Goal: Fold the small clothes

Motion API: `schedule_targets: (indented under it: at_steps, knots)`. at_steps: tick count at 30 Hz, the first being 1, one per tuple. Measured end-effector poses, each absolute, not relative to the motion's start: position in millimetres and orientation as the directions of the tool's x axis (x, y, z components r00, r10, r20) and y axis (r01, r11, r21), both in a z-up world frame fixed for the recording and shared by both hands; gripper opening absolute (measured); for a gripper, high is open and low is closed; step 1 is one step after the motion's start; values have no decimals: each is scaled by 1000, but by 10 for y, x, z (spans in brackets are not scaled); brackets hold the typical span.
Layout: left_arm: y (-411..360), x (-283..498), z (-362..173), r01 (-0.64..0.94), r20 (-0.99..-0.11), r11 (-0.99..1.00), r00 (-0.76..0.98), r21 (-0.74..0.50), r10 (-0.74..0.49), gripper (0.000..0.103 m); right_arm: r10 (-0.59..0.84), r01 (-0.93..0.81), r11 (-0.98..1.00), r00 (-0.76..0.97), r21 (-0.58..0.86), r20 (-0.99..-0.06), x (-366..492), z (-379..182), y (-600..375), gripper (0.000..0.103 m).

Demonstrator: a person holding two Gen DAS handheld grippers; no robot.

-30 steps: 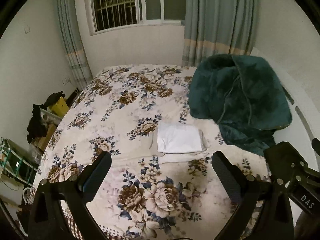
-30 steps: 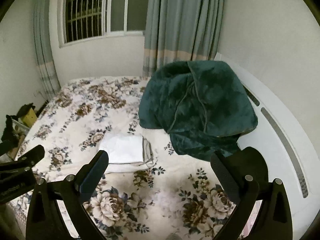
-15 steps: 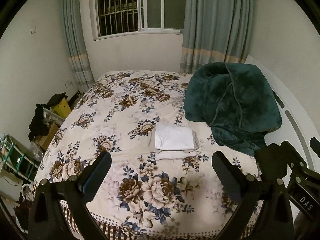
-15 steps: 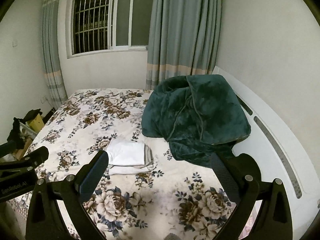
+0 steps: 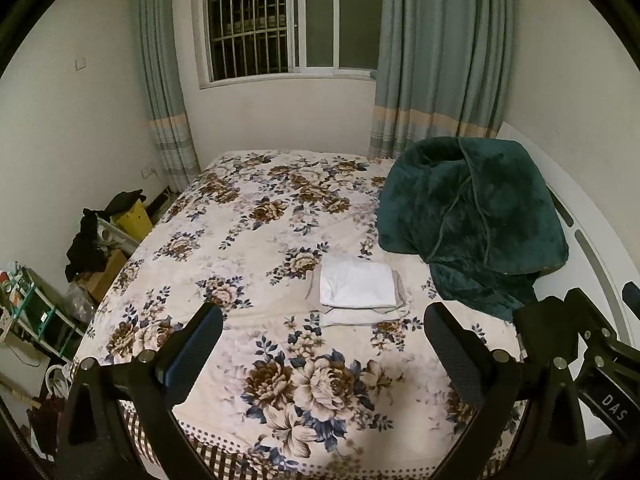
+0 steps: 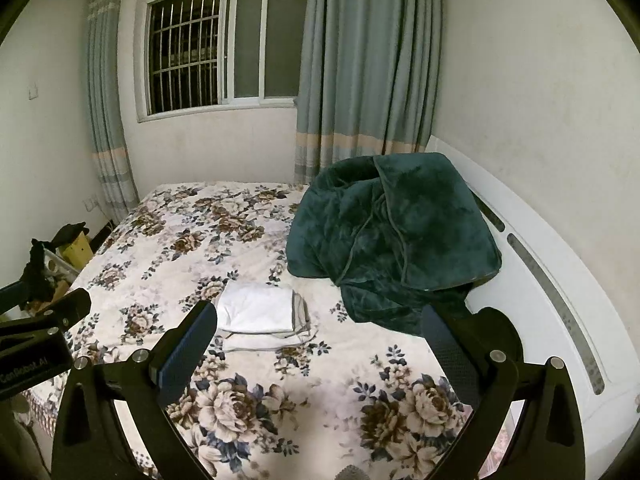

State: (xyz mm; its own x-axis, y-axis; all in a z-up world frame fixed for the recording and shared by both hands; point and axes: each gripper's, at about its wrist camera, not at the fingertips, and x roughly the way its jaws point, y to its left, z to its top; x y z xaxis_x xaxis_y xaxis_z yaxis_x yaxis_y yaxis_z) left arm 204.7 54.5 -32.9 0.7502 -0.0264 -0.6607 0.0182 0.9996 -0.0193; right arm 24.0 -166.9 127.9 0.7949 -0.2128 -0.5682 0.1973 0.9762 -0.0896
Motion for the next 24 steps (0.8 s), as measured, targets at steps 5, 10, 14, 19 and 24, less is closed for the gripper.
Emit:
schedule_targets:
  at_steps: [5,10,14,19,24]
  knots:
    - [572,2067,-312,16,-660,1000,751,-13,-21,103,-206,190,978,796,-89,-569,227,1312,-1644,103]
    - [582,2057,-304,13,-662,1000,749,-10,-17,103,-197,180,980,795,-87,-574,297,1320,-1634,103]
    - [579,2048,-299,11,-662,1000,749,-12,-17,103,-186,166,982,792,-87,-582,410,1337,-1626,103]
    - [578,2047,-313,11,-661,1000,750,-12,-16,103,-178,161,984,791,-81,-586,457,1341,-1617,103]
    - [582,2039,-310,7,-661,1000,750,-10,-12,103,-176,161,984,791,-78,-585,482,1354,-1622,103]
